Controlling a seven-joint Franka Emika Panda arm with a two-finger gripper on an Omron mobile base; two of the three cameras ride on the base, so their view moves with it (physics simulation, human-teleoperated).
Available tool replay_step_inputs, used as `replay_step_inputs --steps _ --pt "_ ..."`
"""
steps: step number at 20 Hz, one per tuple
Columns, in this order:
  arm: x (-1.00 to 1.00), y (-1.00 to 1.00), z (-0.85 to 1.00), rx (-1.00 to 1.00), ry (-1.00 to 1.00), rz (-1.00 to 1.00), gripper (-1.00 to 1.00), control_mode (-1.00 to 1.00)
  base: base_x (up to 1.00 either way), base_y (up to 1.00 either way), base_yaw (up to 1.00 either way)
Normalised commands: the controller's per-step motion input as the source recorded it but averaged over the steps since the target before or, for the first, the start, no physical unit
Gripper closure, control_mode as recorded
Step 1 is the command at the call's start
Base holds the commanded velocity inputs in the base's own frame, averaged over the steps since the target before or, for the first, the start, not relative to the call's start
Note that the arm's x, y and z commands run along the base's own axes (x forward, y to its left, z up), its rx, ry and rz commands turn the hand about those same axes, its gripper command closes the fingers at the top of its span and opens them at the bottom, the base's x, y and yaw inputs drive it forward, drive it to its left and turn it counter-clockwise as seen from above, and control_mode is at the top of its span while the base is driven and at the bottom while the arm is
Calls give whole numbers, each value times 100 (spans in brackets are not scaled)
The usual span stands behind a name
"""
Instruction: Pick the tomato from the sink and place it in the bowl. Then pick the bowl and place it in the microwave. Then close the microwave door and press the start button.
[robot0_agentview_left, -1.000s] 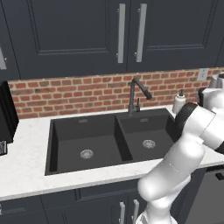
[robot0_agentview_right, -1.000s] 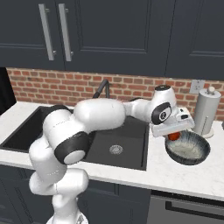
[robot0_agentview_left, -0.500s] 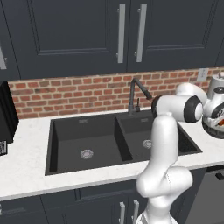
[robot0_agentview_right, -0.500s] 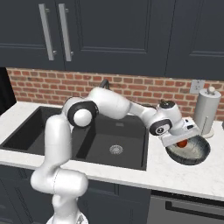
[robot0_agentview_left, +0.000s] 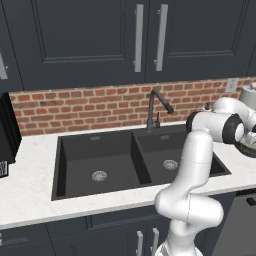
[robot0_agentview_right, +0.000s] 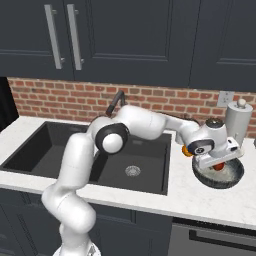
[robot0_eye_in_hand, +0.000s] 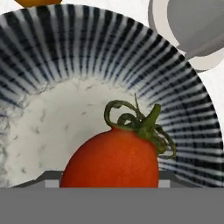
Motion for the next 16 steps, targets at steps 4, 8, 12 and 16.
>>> replay_step_inputs --steps 4,8,12,16 --pt "-1 1 -4 3 0 0 -100 -100 0 0 0" --pt "-12 38 8 0 0 0 -100 -100 0 0 0" --pt "-17 43 20 0 0 0 -100 -100 0 0 0" --pt "-46 73 0 -1 0 1 -100 -100 0 0 0"
